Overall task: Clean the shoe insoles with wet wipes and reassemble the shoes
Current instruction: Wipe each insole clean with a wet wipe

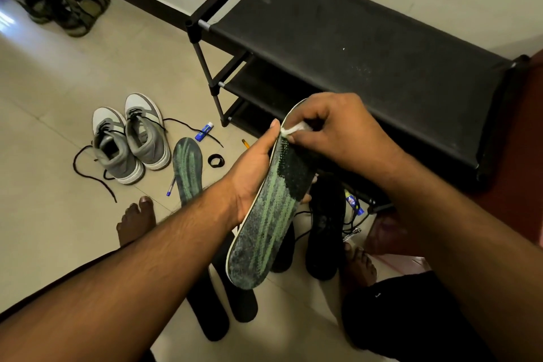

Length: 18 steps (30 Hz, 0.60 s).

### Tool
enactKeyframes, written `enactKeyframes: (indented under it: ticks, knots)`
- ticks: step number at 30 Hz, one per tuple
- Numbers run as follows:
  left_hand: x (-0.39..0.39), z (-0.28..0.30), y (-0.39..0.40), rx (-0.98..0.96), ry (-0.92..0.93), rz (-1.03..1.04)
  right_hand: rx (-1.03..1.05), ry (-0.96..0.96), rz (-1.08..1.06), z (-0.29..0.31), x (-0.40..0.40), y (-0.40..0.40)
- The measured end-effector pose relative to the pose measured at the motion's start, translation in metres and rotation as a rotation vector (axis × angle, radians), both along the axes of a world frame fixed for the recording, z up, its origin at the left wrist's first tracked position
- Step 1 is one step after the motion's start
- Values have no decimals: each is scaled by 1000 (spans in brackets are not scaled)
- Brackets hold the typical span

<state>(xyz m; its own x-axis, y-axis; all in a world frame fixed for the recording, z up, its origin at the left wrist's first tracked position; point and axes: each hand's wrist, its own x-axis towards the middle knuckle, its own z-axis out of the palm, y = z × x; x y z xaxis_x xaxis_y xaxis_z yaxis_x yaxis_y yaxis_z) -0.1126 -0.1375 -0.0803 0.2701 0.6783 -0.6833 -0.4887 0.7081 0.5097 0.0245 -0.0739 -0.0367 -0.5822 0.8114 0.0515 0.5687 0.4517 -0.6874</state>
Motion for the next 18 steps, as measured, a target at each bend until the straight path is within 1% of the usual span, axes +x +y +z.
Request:
enactKeyframes:
  ticks: [1,3,5,6,8,10,12,14,17,18]
  knots:
    - [-1,2,0,5,-17,13,-40,-20,77,1,-3,-4]
    - [-2,1,0,37,7,38,-126,-89,232,2,-11,-12]
    - [-3,1,1,64,41,57,-135,-113,281,1,-13,-15]
    - [-3,1,1,56,22,53,-127,-88,242,1,-13,-13]
    - [-1,3,0,31,-30,31,-106,-10,69,-1,-8,-8]
    - [-1,3,-1,1,-41,31,-49,34,-99,-5,-5,-3]
    - [-1,2,0,-11,-53,31,3,35,-146,-7,-5,-2]
    - [-2,5,0,-10,-42,36,-24,6,-48,-5,-8,-4]
    - [-5,4,2,59,71,71,-185,-122,207,3,-12,-13]
    - [-6,4,2,85,87,77,-223,-143,249,4,-13,-15]
